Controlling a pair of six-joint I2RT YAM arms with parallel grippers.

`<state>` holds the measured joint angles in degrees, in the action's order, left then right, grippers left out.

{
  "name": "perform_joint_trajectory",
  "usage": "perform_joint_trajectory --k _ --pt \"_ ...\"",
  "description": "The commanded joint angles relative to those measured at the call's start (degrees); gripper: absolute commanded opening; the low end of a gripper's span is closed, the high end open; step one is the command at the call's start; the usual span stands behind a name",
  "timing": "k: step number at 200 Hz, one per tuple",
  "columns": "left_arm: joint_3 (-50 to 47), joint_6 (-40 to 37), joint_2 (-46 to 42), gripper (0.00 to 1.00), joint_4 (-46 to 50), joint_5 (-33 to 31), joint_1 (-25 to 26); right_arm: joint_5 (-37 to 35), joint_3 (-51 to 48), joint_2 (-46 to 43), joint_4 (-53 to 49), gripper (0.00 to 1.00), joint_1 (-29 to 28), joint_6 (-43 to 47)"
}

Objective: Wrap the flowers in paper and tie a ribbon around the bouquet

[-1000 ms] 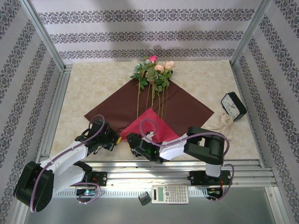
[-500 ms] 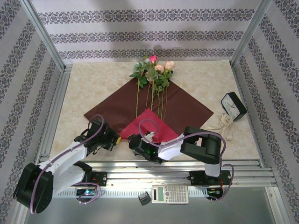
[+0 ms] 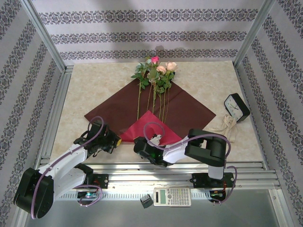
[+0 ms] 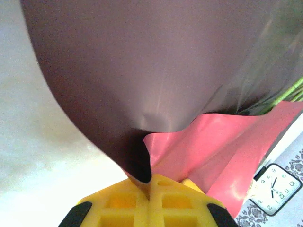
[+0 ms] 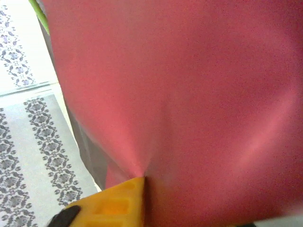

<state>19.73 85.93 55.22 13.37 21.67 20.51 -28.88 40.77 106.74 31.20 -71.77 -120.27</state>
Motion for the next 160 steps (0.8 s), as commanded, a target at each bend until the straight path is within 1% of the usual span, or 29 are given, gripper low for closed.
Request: perform_joint_trajectory --k 1,10,14,21,32,38,49,58,64,74,84,86,88,95,99,116,119,129,130,131,136,137,138,142,148,160 --pt "0.0 -1.5 -0.5 0.0 3.2 -0.4 -1.1 -4.1 -1.5 -2.1 -3.3 0.02 0.5 -9.3" --pt "0.1 -1.9 -0.4 0.0 3.4 -0.4 -1.3 -4.3 -1.6 -2.8 -4.4 0.02 0.4 -9.1" --pt "0.1 -2.0 -0.4 0.0 3.5 -0.4 -1.4 -4.6 -1.7 -3.3 -5.1 0.04 0.4 -8.9" --pt "0.2 -2.1 -0.3 0.0 3.6 -0.4 -1.4 -4.7 -1.7 -3.8 -6.1 0.12 0.4 -9.0" --pt "0.2 -2.3 -0.2 0.0 3.5 -0.3 -1.7 -4.8 -2.1 -4.3 -6.6 0.28 0.4 -9.2" --pt "0.3 -2.4 -0.2 0.0 3.6 -0.2 -1.8 -4.8 -2.5 -4.5 -6.9 0.34 0.5 -9.5" --pt "0.4 -2.4 0.1 0.0 3.6 -0.1 -1.9 -4.8 -3.1 -5.1 -7.5 0.38 0.6 -9.9" --pt "0.4 -2.6 0.1 0.0 3.6 0.0 -2.0 -4.8 -3.7 -5.5 -7.9 0.38 0.7 -10.1" --pt "0.4 -2.5 0.2 0.0 3.5 0.0 -2.1 -4.7 -4.0 -5.7 -8.0 0.36 0.8 -10.2" --pt "0.4 -2.7 0.3 0.0 3.6 0.1 -2.2 -5.0 -4.8 -6.0 -7.9 0.29 1.0 -10.0" --pt "0.5 -2.8 0.4 0.0 3.5 0.2 -2.3 -4.9 -5.4 -6.2 -7.9 0.14 1.2 -9.6" --pt "0.4 -2.9 0.4 0.0 3.6 0.1 -2.3 -4.9 -5.5 -6.3 -7.9 0.13 1.2 -9.6" --pt "0.5 -2.9 0.4 0.0 3.6 0.2 -2.4 -5.0 -5.6 -6.4 -7.8 0.09 1.2 -9.5" --pt "0.6 -3.0 0.5 0.0 3.7 0.2 -2.5 -5.3 -5.9 -6.7 -7.9 0.02 1.3 -9.2" --pt "0.6 -3.0 0.5 0.0 3.8 0.3 -2.6 -5.3 -6.0 -6.9 -8.2 0.0 1.3 -9.1" --pt "0.8 -3.4 0.5 0.0 4.2 0.4 -2.8 -5.8 -6.6 -7.9 -8.8 0.0 1.4 -8.5" --pt "0.8 -3.5 0.5 0.0 4.3 0.4 -2.9 -5.8 -6.6 -8.1 -8.9 0.02 1.5 -8.5" --pt "0.8 -3.6 0.5 0.0 4.4 0.4 -3.1 -6.0 -7.1 -8.8 -9.2 0.15 1.6 -8.0" --pt "0.8 -3.7 0.5 0.0 4.4 0.3 -3.1 -6.0 -7.1 -8.8 -9.2 0.15 1.6 -8.0" --pt "0.8 -3.7 0.5 0.0 4.4 0.4 -3.1 -6.0 -7.2 -9.0 -9.4 0.18 1.6 -8.0" --pt "0.8 -3.7 0.6 0.0 4.4 0.5 -3.2 -5.9 -7.4 -9.4 -9.7 0.27 1.8 -7.8" --pt "0.8 -3.7 0.5 0.0 4.4 0.5 -3.2 -5.9 -7.4 -9.4 -9.7 0.27 1.8 -7.8" --pt "0.8 -3.8 0.5 0.0 4.5 0.5 -3.2 -5.9 -7.5 -9.5 -9.9 0.31 1.8 -7.7" --pt "0.8 -3.8 0.5 0.0 4.5 0.6 -3.3 -5.9 -7.7 -9.8 -10.1 0.35 2.0 -7.5" --pt "0.8 -3.9 0.5 0.0 4.6 0.6 -3.3 -5.6 -8.0 -10.2 -10.5 0.39 2.3 -7.1" --pt "0.9 -4.0 0.5 0.0 4.7 0.7 -3.5 -5.2 -8.6 -10.9 -11.1 0.41 2.8 -6.7"
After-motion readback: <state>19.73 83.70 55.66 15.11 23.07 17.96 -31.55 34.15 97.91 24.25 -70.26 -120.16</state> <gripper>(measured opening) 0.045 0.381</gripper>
